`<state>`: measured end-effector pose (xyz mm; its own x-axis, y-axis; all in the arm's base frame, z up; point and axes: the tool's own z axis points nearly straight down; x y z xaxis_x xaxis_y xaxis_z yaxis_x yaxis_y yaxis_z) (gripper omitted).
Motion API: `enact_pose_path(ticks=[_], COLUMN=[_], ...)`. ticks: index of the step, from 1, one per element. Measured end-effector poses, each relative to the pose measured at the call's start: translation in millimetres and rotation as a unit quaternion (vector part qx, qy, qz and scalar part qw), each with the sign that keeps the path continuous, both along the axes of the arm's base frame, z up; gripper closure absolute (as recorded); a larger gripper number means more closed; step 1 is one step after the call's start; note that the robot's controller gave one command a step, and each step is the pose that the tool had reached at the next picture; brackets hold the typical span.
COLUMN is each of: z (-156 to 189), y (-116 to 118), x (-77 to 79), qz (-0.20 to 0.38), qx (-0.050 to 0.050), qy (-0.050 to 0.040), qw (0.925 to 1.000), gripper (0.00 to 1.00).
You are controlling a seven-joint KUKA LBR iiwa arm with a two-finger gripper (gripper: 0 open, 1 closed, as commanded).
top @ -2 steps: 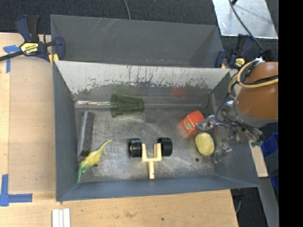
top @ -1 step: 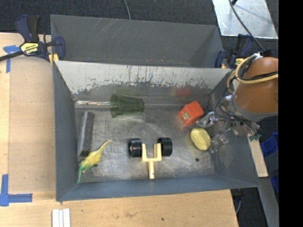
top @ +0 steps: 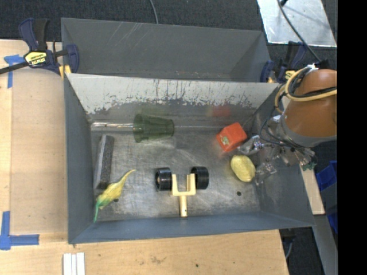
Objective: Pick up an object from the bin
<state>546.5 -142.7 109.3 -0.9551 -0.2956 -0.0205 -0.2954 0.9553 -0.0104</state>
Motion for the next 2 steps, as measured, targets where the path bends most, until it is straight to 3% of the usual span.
enact_pose_path(ticks=[1,2], z=[40,146], y=[-4,2], x=[-8.6,3.0], qz=[0.009,-0.002], qx=[0.003,0.002], qy=[0.0127,0.0093], qw=[0.9999,1.0000], gripper=[1.00,1.00])
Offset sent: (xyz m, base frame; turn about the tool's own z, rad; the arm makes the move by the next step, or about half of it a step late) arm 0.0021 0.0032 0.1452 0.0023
